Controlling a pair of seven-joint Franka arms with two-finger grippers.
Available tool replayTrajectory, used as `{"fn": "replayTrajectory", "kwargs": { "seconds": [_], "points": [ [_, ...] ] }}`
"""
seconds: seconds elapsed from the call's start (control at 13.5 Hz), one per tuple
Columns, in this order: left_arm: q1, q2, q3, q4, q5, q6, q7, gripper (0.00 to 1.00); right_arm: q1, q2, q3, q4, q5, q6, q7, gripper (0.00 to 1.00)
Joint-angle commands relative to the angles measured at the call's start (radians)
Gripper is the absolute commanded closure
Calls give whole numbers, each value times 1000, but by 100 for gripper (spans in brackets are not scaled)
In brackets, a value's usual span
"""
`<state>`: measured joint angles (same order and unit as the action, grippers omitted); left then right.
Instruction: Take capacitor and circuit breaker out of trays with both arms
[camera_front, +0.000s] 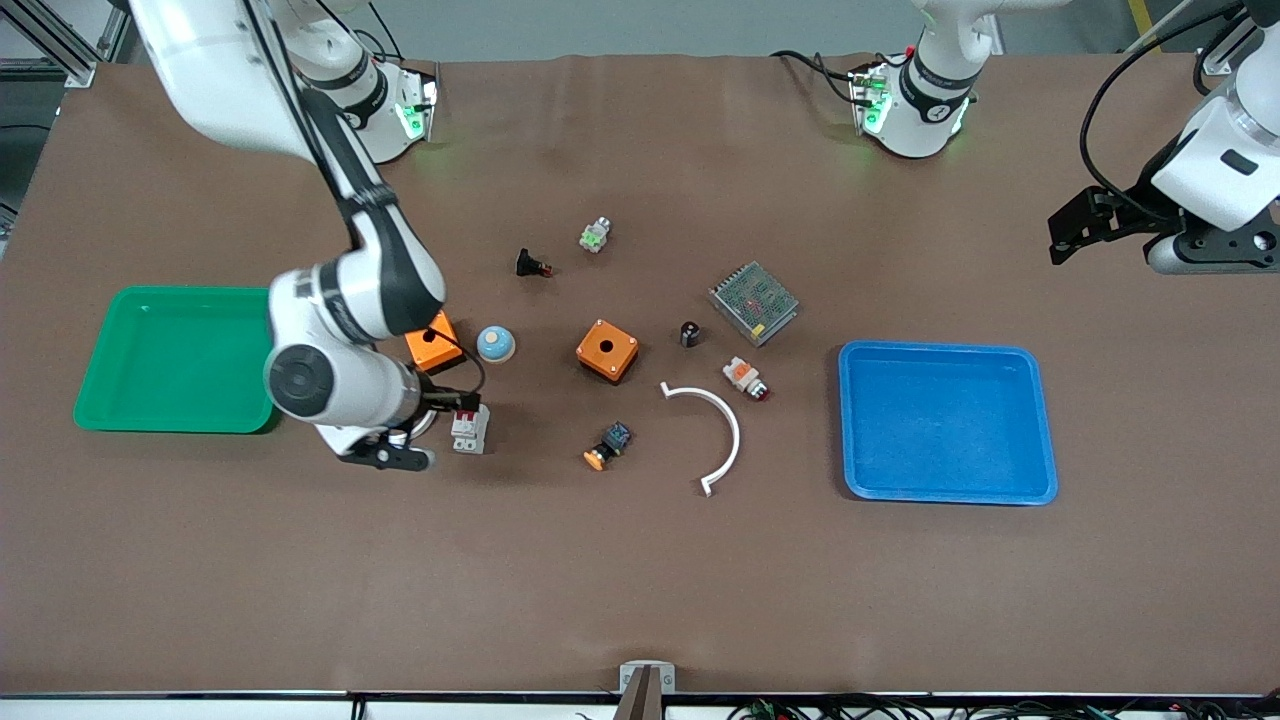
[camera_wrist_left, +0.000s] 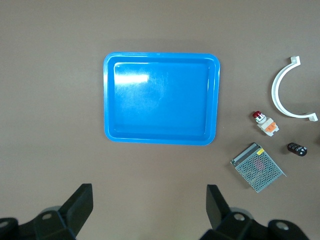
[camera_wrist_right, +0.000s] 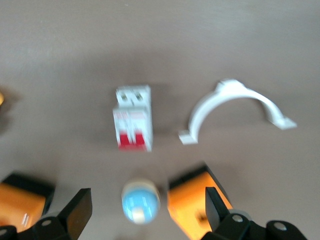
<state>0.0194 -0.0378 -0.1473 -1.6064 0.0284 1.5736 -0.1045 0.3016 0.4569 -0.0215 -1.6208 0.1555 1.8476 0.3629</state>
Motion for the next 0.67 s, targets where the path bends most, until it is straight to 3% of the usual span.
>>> {"fn": "replayTrajectory", "kwargs": {
  "seconds": [0.0, 0.22, 0.59],
  "points": [
    [-1, -17, 6, -17, -16, 6, 5, 0, -96, -228, 9, -99, 9, -129, -31, 0],
    [-4, -13, 6, -17, -16, 5, -13, 0, -229, -384, 9, -143, -49, -221, -192, 0],
    [-6, -4, 5, -13, -15, -9, -15, 0, -349, -460, 9, -79, -85, -290, -275, 0]
  ]
}}
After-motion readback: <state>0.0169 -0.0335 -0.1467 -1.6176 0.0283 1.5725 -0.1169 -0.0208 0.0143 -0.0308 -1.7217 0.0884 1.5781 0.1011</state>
